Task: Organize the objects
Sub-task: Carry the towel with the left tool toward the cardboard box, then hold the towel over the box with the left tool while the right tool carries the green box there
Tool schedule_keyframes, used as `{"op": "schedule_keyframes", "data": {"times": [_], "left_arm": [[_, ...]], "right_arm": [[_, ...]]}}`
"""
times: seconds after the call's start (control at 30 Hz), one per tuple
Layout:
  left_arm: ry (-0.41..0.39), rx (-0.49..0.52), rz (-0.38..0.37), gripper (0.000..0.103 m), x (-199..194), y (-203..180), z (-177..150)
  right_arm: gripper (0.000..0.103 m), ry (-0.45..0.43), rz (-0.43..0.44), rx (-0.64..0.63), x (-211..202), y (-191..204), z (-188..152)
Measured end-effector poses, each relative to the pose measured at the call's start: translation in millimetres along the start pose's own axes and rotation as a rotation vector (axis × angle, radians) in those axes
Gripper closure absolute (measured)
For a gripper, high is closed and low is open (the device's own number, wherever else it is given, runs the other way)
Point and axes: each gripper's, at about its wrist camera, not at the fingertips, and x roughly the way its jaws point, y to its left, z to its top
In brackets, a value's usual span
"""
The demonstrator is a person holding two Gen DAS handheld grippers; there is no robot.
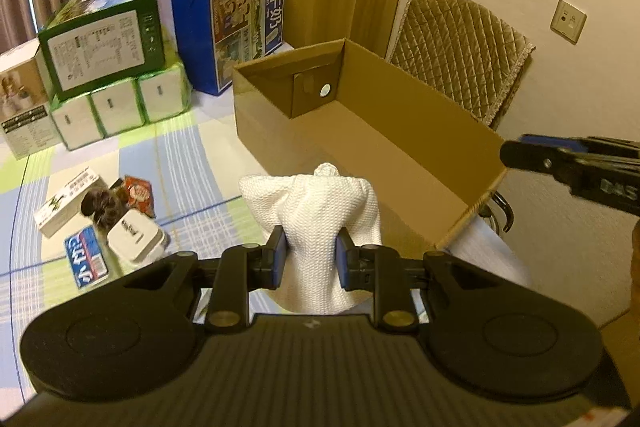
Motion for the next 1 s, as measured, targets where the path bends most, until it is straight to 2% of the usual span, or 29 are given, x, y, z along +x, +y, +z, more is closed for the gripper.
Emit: {"op": "schedule_keyframes", "data": {"times": [0.03, 0.13, 0.3, 0.47, 0.7, 0.83, 0.9, 0.93, 1.0], "left_arm": [[0.001, -0.004, 0.0, 0.082, -2.0, 0.6, -2.9], [0.002, -0.012, 0.005, 0.082, -8.8, 3.0, -13.5], [0.003, -0.018, 0.021, 0.082, -18.1, 5.3, -32.7], [0.017, -0.046, 0.022, 0.082, -21.9, 11.2, -49.8], [0.043, -0.079, 0.029, 0.082, -17.2, 16.3, -64.1], [0.059, -0.092, 0.031, 0.082, -12.8, 18.4, -69.1], [0.065, -0.094, 0.031, 0.082, -11.3, 18.8, -70.6], [0.067, -0.095, 0.031, 0.082, -10.8, 18.7, -71.4], [0.07, -0.097, 0.03, 0.082, -10.3, 18.2, -72.4]], "right_arm": [[0.042, -0.002, -0.005, -0.007, -4.2, 2.6, -3.4], [0.04, 0.031, -0.018, -0.023, -12.3, 11.4, -16.9], [0.031, 0.147, -0.008, -0.027, -11.5, 22.3, -56.2], [0.022, 0.264, -0.032, -0.086, 11.0, 29.6, -99.9], [0.02, 0.387, -0.036, -0.137, 51.1, 28.6, -138.9], [0.021, 0.424, -0.044, -0.161, 66.7, 26.3, -153.8], [0.033, 0.42, -0.052, -0.156, 68.1, 24.8, -156.4], [0.05, 0.424, -0.055, -0.16, 68.6, 25.4, -156.4], [0.05, 0.425, -0.057, -0.159, 67.8, 24.9, -156.3]]}}
